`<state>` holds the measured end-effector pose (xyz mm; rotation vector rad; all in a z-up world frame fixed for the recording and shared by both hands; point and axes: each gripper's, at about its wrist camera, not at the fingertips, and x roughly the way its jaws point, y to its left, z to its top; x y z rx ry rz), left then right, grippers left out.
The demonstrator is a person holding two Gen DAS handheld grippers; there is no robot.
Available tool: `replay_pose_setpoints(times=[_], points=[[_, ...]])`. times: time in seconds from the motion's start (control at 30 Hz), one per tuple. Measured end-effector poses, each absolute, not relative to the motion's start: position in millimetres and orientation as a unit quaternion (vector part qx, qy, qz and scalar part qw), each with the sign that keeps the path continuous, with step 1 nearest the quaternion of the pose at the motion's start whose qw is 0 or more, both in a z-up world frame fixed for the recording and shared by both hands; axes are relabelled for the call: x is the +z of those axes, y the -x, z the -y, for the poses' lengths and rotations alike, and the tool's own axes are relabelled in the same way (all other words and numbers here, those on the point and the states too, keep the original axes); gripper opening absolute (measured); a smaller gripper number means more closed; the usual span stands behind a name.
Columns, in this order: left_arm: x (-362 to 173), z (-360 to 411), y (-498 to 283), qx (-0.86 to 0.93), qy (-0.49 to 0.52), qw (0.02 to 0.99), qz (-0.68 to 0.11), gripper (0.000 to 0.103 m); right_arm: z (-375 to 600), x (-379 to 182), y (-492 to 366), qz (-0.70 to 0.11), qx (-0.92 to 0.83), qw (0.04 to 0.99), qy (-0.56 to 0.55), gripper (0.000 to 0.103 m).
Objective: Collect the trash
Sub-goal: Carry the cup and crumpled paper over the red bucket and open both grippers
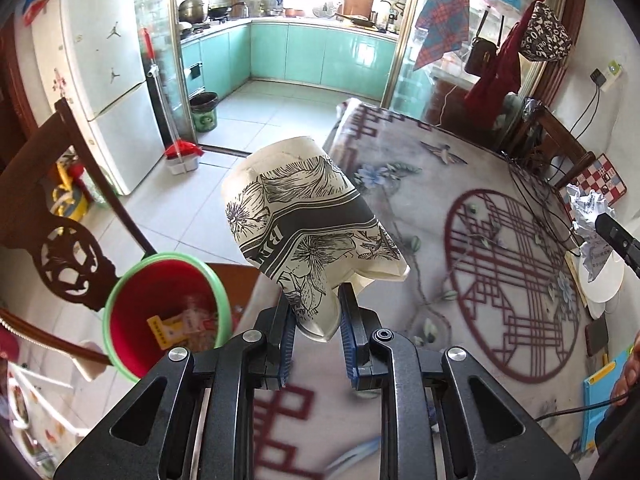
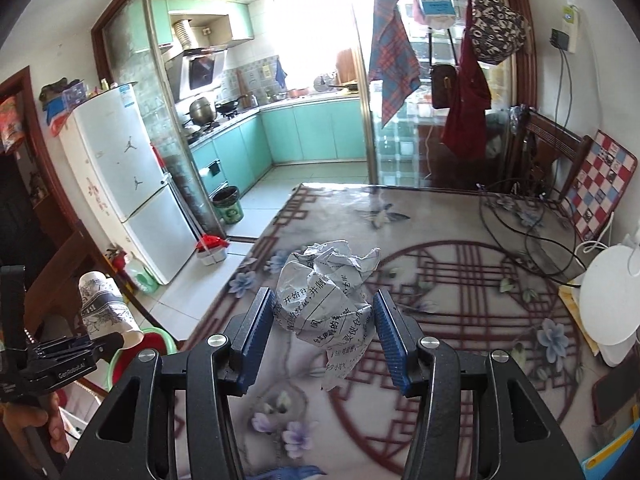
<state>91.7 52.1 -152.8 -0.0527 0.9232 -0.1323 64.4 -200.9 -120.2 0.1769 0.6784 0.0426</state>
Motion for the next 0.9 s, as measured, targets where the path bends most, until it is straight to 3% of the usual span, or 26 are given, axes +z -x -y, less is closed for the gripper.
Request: replay_pose_setpoints(times=[0.9], points=[[-172,-189,-128,-0.042,0.039,0.885,-0.463,0.02,16,-133,-110,-0.358,0.09,0.927,-0.059,0.05]])
